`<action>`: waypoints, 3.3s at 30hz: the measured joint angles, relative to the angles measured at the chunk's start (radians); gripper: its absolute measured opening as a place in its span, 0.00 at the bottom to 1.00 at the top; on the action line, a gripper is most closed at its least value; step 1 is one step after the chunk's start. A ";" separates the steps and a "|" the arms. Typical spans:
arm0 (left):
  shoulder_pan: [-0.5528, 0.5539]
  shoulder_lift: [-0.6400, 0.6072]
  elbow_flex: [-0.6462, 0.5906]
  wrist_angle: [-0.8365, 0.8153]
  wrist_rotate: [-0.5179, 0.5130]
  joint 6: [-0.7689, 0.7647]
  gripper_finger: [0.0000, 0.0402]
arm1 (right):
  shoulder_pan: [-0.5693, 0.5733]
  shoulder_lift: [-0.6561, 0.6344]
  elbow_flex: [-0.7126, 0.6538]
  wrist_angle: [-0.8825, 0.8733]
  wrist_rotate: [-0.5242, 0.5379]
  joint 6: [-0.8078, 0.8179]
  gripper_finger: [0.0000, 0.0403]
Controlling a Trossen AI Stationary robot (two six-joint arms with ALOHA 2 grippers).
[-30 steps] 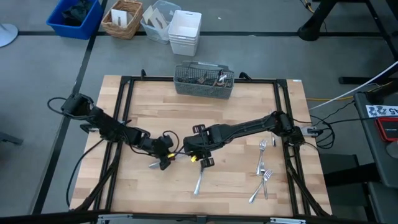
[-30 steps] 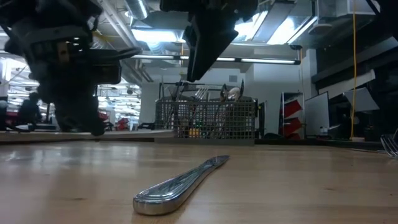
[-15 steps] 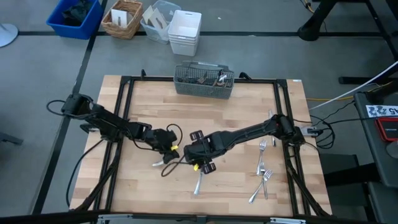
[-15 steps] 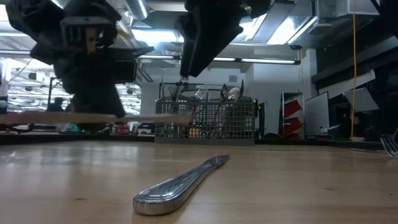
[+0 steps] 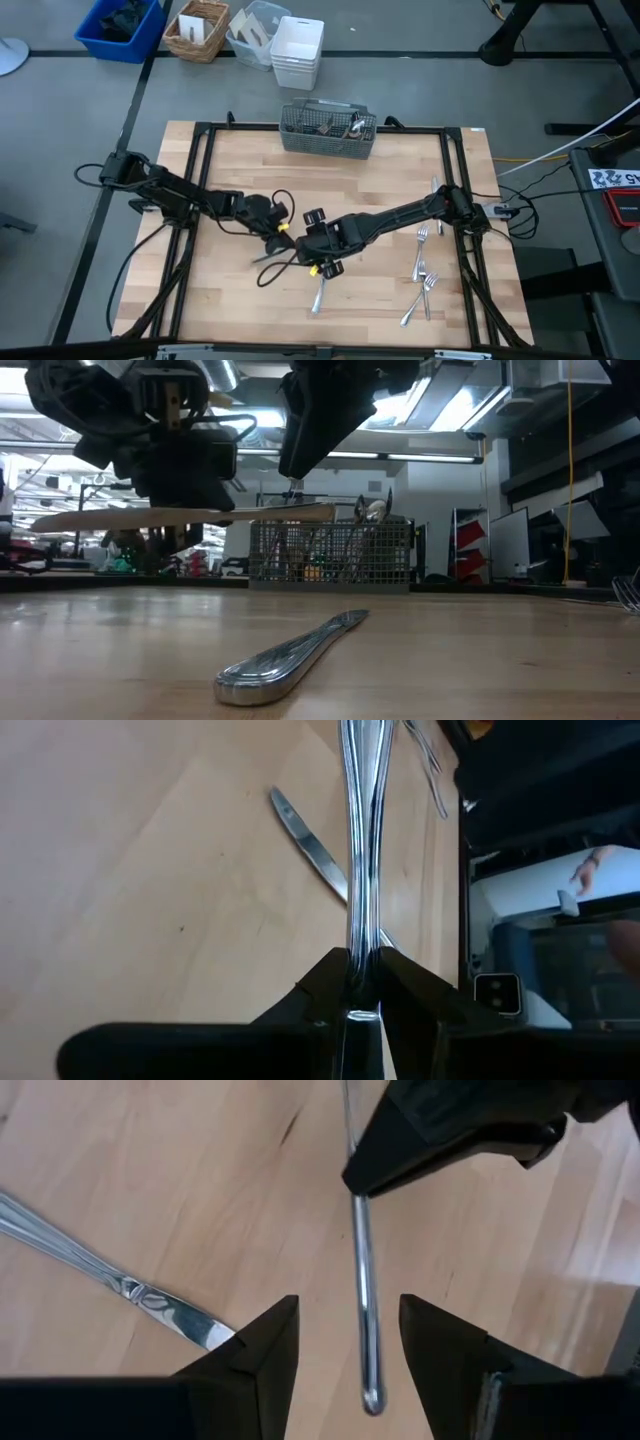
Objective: Sort silverware
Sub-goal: Put the table knife into the gray silverware organizer
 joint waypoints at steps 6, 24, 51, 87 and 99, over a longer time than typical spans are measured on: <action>0.015 0.000 0.000 0.073 0.043 -0.030 0.11 | -0.002 0.000 0.000 0.002 0.000 0.001 0.43; 0.019 -0.001 0.000 0.183 0.079 -0.078 0.11 | -0.003 0.000 0.000 0.027 0.055 0.002 0.40; 0.072 -0.001 0.001 0.325 0.099 0.207 0.11 | -0.003 -0.005 0.000 -0.058 0.054 -0.016 0.05; 0.651 -0.382 0.000 0.237 -0.008 0.867 0.11 | -0.652 -0.282 -0.059 0.034 -0.236 -0.119 0.07; 0.692 -0.454 0.000 0.116 -0.010 0.775 0.11 | -0.676 -0.282 -0.116 0.306 -0.365 -0.103 0.07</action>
